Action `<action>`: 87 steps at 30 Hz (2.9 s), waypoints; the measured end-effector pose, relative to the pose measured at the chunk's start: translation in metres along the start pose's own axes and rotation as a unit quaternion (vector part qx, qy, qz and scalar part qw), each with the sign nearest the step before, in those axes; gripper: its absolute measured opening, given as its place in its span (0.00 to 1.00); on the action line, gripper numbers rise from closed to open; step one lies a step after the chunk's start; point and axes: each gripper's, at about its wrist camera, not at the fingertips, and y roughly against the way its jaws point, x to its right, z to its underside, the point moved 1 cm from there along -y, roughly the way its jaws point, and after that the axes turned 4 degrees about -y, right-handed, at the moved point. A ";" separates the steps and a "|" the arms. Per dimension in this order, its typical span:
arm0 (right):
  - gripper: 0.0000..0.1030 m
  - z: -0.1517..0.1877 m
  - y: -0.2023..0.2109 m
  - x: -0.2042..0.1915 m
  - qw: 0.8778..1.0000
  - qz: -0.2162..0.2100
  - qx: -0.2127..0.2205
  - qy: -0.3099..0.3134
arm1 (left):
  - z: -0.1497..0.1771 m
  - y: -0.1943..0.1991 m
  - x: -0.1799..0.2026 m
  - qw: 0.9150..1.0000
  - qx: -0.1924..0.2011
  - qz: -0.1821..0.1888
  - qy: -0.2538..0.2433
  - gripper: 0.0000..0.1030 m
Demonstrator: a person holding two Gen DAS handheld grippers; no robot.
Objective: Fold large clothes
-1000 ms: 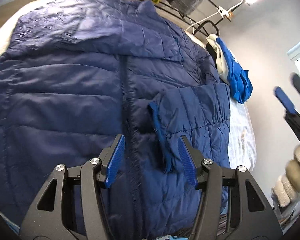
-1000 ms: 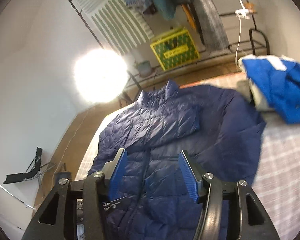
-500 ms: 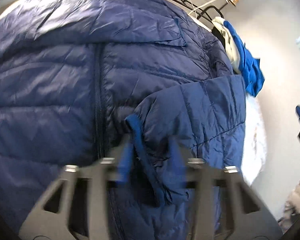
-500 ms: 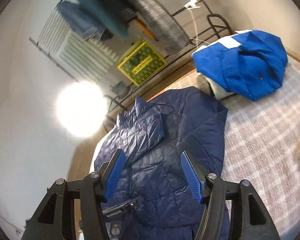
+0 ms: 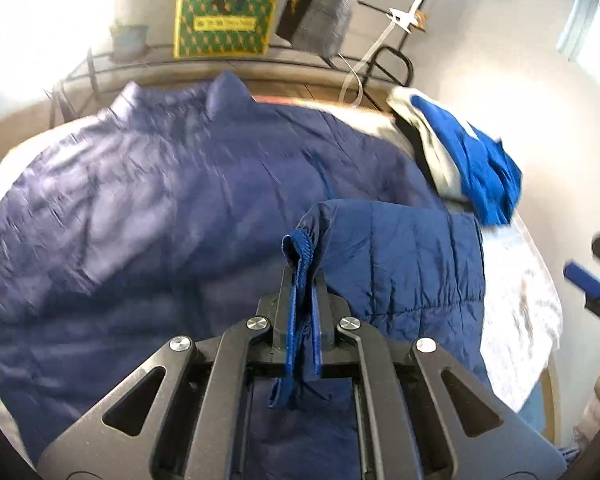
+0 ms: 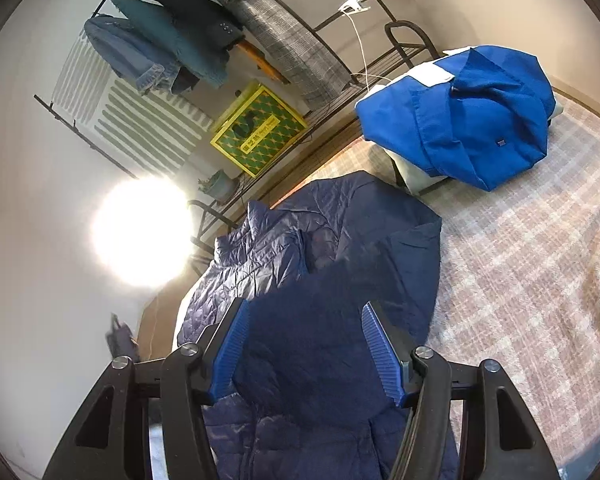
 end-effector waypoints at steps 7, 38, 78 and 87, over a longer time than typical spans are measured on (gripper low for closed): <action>0.61 0.009 -0.030 -0.019 0.999 0.024 -0.030 0.032 | -0.044 0.010 -0.084 0.998 0.027 -0.045 0.044 0.04; 0.57 0.035 -0.091 -0.046 0.988 0.090 -0.085 0.088 | -0.016 -0.030 -0.251 0.975 0.000 -0.181 0.131 0.04; 0.57 0.042 -0.070 -0.058 0.988 0.073 -0.072 0.115 | -0.011 0.056 -0.258 0.969 0.048 -0.196 0.143 0.34; 0.57 0.041 -0.043 -0.064 0.981 0.091 -0.026 0.171 | 0.062 0.159 -0.232 0.974 0.082 -0.153 0.148 0.51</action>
